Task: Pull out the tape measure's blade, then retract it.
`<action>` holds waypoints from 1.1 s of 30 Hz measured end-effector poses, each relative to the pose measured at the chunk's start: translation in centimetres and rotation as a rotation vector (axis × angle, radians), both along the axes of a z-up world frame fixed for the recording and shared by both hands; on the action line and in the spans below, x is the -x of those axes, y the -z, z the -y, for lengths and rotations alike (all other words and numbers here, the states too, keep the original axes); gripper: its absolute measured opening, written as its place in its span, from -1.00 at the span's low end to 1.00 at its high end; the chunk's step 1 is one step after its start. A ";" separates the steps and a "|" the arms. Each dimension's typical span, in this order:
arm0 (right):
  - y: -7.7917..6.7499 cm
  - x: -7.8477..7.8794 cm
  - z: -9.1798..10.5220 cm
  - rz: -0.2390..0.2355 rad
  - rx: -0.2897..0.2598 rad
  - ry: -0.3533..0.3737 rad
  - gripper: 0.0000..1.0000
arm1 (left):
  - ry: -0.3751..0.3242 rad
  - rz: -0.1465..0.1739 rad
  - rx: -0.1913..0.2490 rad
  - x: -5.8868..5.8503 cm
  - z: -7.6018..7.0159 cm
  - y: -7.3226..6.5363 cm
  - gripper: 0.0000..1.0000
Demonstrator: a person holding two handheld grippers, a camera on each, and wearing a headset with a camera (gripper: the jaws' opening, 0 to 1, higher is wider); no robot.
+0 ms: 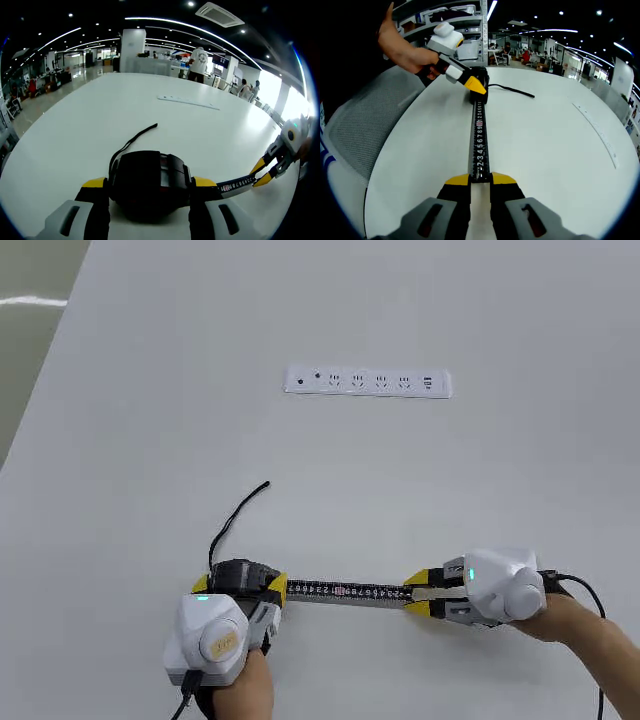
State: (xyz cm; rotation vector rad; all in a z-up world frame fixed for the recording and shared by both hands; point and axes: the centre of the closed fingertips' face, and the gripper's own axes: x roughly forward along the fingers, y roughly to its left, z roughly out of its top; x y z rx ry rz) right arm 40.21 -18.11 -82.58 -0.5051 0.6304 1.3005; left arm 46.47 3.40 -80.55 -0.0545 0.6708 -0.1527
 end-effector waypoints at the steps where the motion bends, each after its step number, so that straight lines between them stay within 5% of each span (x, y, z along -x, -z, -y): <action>1: 0.0 0.0 -0.1 0.001 -0.001 0.001 -0.74 | 0.000 0.000 0.000 0.0 0.0 0.0 0.21; 33: -0.2 -0.7 -3.2 0.016 -0.035 -0.008 -0.73 | 0.004 -0.014 0.015 0.0 -0.2 0.0 0.21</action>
